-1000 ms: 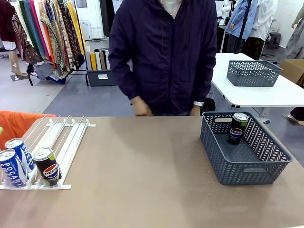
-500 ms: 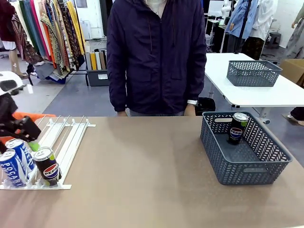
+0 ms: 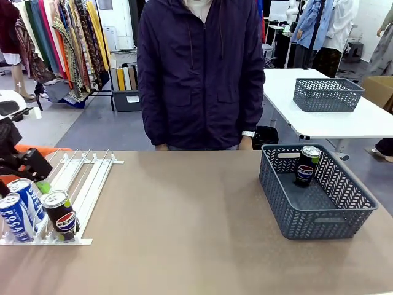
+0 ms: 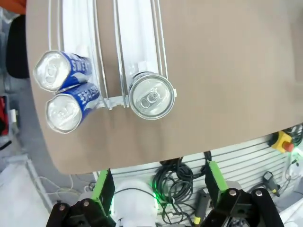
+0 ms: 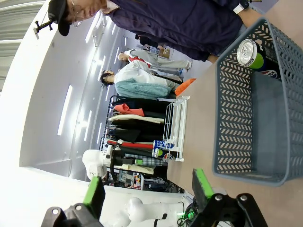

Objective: Retrieve and store the cans from the dispenser.
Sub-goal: Pick up the last remaining can from one row of the Automatic Can Dispenser and place it in the middle of the table.

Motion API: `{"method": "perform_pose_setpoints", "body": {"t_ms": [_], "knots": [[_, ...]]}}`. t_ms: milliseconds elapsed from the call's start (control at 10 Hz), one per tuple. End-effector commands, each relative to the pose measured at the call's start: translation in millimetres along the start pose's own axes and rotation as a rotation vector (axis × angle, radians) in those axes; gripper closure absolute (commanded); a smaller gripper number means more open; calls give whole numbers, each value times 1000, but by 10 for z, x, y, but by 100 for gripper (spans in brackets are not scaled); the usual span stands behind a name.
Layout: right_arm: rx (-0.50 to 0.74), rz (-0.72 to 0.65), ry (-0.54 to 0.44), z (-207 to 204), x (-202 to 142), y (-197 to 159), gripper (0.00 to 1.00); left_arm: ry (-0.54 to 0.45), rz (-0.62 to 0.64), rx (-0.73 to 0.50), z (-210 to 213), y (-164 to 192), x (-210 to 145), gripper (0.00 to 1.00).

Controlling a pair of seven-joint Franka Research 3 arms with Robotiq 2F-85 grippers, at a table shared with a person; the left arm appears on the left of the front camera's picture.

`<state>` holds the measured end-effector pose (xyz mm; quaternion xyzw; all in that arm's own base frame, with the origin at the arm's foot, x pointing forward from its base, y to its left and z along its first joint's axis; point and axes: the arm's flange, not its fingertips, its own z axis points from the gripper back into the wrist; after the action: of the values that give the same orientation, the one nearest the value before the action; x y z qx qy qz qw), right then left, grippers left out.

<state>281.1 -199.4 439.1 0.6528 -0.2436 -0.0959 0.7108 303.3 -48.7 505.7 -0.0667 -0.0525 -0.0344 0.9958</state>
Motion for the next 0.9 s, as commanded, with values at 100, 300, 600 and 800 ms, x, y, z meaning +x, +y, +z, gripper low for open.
{"method": "perform_pose_setpoints", "body": {"t_ms": [100,300,600,800], "knots": [[3,15,7,14,-7,16,0,25,-34,-3,-536,-29,369,0],[3,15,7,14,-7,16,0,50,7,23,-848,-29,500,0],[3,15,7,14,-7,16,0,129,33,67,-1188,-45,598,0],[3,15,7,14,-7,16,0,133,45,65,-1246,-11,601,0]]}}
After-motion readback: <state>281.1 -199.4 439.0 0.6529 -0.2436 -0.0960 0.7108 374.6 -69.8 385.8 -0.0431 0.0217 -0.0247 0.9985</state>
